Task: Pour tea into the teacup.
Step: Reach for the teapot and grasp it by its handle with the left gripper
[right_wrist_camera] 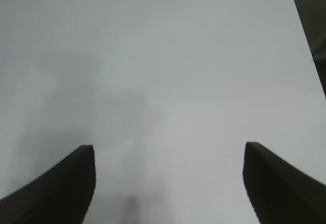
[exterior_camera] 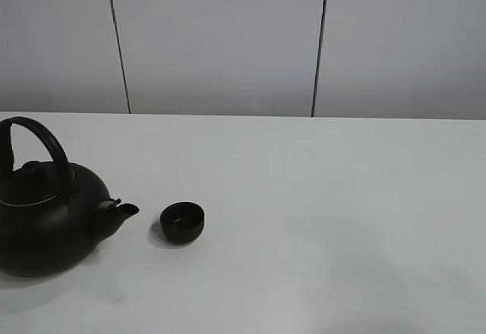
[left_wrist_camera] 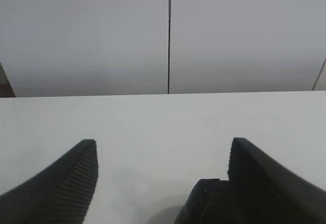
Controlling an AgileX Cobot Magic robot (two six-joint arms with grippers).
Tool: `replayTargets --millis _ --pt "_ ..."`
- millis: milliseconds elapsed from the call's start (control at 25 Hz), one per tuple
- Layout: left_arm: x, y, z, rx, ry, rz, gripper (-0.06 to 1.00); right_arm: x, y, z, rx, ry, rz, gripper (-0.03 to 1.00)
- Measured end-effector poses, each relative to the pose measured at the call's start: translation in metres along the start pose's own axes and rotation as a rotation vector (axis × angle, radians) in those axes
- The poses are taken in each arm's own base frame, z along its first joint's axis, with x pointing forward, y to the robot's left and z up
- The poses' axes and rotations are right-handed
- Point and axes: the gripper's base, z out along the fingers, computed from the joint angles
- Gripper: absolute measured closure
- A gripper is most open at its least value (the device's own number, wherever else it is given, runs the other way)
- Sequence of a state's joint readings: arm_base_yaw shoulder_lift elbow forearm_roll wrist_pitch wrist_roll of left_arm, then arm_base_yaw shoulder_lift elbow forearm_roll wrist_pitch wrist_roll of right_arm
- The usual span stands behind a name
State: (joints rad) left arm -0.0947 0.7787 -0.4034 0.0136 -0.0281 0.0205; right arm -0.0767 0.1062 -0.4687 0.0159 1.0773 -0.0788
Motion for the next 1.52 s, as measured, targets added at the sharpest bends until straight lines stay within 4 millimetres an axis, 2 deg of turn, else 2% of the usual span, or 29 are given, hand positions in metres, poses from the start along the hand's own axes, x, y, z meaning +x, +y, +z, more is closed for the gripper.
replayTargets --millis 520,720,880,1040,1320,1520 --pt "0.024 -0.002 0.035 0.01 0.147 -0.119 0.46 0.0 0.0 0.0 0.0 0.0 0.0 0.42" --pt "0.044 -0.003 0.032 0.035 0.112 -0.062 0.48 0.0 0.0 0.0 0.0 0.0 0.0 0.42" --pt "0.065 0.01 0.024 -0.009 0.058 -0.061 0.49 0.0 0.0 0.0 0.0 0.0 0.0 0.42" --pt "0.069 0.016 0.025 0.0 -0.014 -0.098 0.49 0.0 0.0 0.0 0.0 0.0 0.0 0.42" --pt "0.099 0.005 0.059 0.22 0.047 -0.173 0.49 0.0 0.0 0.0 0.0 0.0 0.0 0.42" --pt "0.128 0.002 0.08 0.295 0.086 -0.161 0.49 0.0 0.0 0.0 0.0 0.0 0.0 0.42"
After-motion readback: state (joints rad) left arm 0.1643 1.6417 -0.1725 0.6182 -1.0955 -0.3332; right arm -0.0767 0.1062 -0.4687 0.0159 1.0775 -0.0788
